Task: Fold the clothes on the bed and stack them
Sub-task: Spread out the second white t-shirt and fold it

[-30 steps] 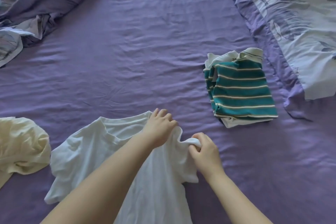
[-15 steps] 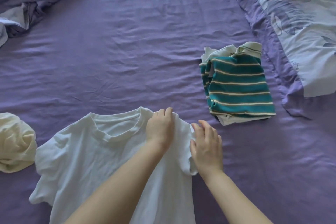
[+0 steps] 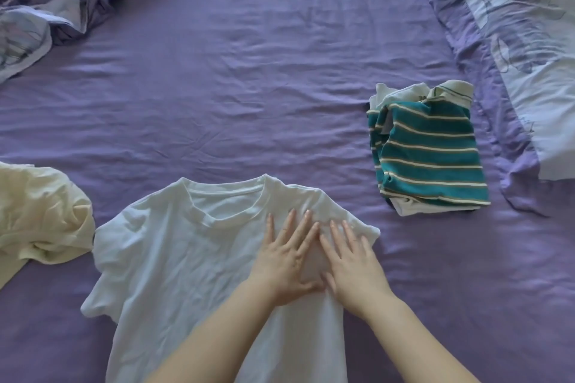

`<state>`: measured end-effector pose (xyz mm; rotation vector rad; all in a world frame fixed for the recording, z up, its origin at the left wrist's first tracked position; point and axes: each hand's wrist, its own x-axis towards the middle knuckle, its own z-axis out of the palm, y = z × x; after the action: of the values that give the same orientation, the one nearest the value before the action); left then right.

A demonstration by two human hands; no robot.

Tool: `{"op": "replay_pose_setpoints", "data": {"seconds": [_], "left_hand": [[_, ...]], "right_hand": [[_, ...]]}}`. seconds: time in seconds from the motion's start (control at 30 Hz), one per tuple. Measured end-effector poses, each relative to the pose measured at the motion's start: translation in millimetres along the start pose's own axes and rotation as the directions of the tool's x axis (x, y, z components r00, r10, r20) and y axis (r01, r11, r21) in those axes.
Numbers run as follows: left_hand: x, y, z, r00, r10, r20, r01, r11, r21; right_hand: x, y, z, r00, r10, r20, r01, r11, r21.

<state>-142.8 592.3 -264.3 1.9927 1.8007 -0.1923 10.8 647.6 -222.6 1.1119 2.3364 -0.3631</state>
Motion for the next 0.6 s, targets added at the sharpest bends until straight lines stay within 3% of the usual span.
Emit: {"op": "replay_pose_setpoints", "data": {"seconds": [0.1, 0.23, 0.33, 0.43, 0.53, 0.6], "left_hand": [[-14.7, -20.2, -0.5, 0.998, -0.055, -0.035, 0.056, 0.998, 0.020], [-50.1, -61.5, -5.3, 0.968, -0.243, -0.065, 0.244, 0.970, 0.009], [-80.0, -98.0, -15.6, 0.919, -0.358, -0.167, 0.343, 0.933, -0.111], [-108.2, -138.2, -27.2, 0.781, -0.560, -0.275, 0.514, 0.827, -0.226], [-129.0, -181.2, -32.3, 0.639, -0.731, -0.238, 0.661, 0.680, -0.316], [-137.7, -203.3, -37.2, 0.591, -0.787, -0.176, 0.697, 0.609, -0.380]], "right_hand": [[-7.5, -15.7, -6.3, 0.995, 0.025, -0.095, -0.030, 0.998, -0.057], [0.5, -63.2, -9.9, 0.964, -0.143, -0.225, 0.131, 0.989, -0.068], [9.4, -108.6, -18.6, 0.959, -0.243, -0.145, 0.240, 0.970, -0.041], [25.4, -136.4, -5.0, 0.943, -0.331, -0.028, 0.330, 0.944, -0.022], [34.9, -156.1, 1.6, 0.959, -0.283, -0.015, 0.283, 0.959, 0.007], [42.6, -170.8, -3.9, 0.955, -0.296, -0.019, 0.296, 0.955, -0.005]]}}
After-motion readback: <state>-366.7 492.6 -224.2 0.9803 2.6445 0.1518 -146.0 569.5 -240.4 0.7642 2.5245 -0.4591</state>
